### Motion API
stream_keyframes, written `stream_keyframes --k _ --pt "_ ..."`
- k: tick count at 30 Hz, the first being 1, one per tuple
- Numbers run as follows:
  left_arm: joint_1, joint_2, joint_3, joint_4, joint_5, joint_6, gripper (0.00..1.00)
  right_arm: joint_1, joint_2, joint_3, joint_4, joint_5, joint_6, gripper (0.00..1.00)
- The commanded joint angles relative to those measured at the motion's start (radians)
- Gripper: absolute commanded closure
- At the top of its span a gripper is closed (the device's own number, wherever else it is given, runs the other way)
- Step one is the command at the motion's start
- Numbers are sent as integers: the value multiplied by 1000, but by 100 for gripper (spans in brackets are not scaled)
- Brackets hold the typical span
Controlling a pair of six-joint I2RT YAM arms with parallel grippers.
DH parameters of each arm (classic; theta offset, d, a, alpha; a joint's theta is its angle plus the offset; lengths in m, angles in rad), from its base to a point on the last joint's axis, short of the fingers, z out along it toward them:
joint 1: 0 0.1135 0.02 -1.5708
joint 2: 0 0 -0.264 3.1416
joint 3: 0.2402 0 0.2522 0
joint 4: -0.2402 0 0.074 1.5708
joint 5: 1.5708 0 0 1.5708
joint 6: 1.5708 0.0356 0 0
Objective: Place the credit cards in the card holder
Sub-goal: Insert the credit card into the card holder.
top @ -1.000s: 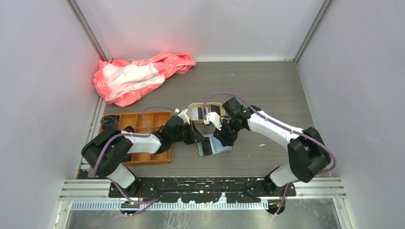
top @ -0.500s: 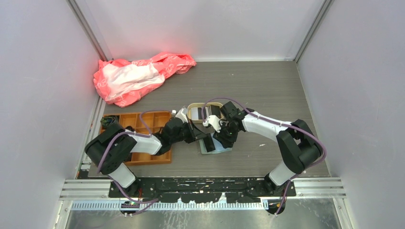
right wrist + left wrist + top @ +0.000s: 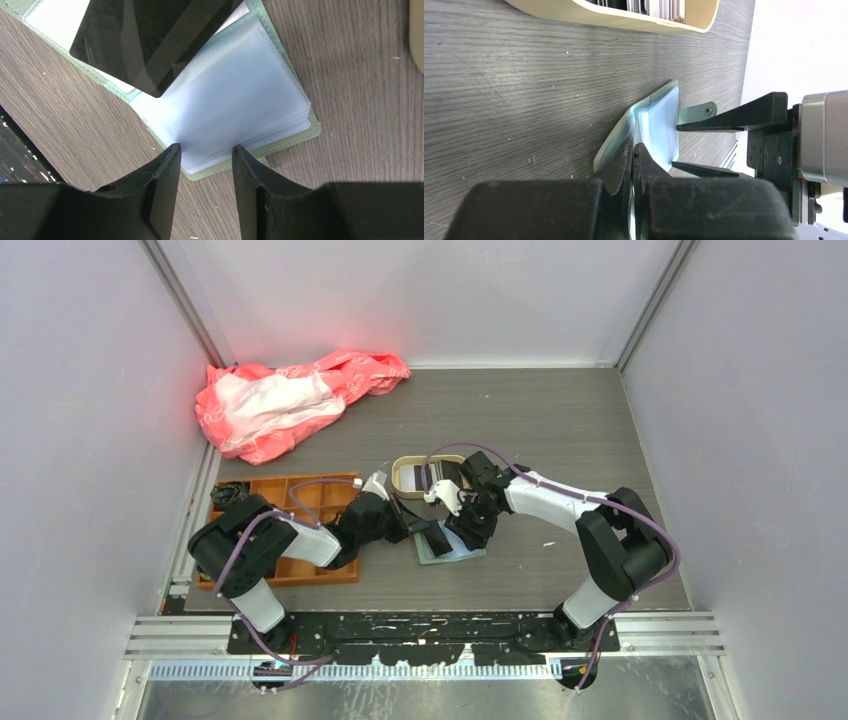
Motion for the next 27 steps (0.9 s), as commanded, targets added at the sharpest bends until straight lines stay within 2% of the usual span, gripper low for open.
stream_keyframes --k 1,18,27 --pt "-12 33 2 85 -39 -18 100 4 13 8 -18 -13 14 51" --pt "-32 161 23 261 16 -36 100 4 29 19 -26 -7 37 49" --pt "-33 187 12 322 27 -32 100 -58 -2 60 -73 2 78 44"
